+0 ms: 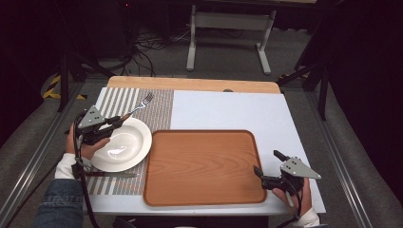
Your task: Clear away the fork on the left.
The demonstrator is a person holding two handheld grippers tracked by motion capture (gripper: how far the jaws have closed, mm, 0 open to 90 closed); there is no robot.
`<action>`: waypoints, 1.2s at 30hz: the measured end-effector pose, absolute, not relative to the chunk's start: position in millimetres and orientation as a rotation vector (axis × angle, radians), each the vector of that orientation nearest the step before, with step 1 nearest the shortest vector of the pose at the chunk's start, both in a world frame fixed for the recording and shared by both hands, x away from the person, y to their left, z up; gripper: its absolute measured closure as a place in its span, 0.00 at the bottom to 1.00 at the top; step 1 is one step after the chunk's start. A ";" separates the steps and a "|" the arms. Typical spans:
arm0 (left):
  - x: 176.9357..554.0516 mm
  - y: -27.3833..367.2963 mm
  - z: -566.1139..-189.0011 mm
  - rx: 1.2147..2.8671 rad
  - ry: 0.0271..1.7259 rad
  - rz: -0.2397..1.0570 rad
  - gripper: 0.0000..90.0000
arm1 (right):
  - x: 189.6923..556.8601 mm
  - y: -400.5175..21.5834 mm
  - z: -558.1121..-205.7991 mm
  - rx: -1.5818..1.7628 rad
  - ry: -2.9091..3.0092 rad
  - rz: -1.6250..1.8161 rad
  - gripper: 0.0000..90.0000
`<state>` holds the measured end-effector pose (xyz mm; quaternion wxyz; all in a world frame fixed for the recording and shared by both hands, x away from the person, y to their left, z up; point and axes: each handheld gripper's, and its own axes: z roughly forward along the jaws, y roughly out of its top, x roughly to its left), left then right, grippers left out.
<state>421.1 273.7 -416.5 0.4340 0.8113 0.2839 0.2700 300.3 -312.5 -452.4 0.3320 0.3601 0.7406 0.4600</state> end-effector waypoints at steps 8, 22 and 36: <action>409.9 260.4 -413.6 2.026 0.652 0.679 0.85 | 301.8 -311.3 -453.1 0.941 1.945 1.197 0.10; 393.0 234.0 -408.9 2.056 0.540 0.664 0.85 | 302.0 -311.5 -453.5 0.932 1.951 1.194 0.10; 380.1 202.4 -411.5 2.111 0.452 0.619 0.85 | 302.0 -310.2 -453.7 0.927 1.961 1.195 0.10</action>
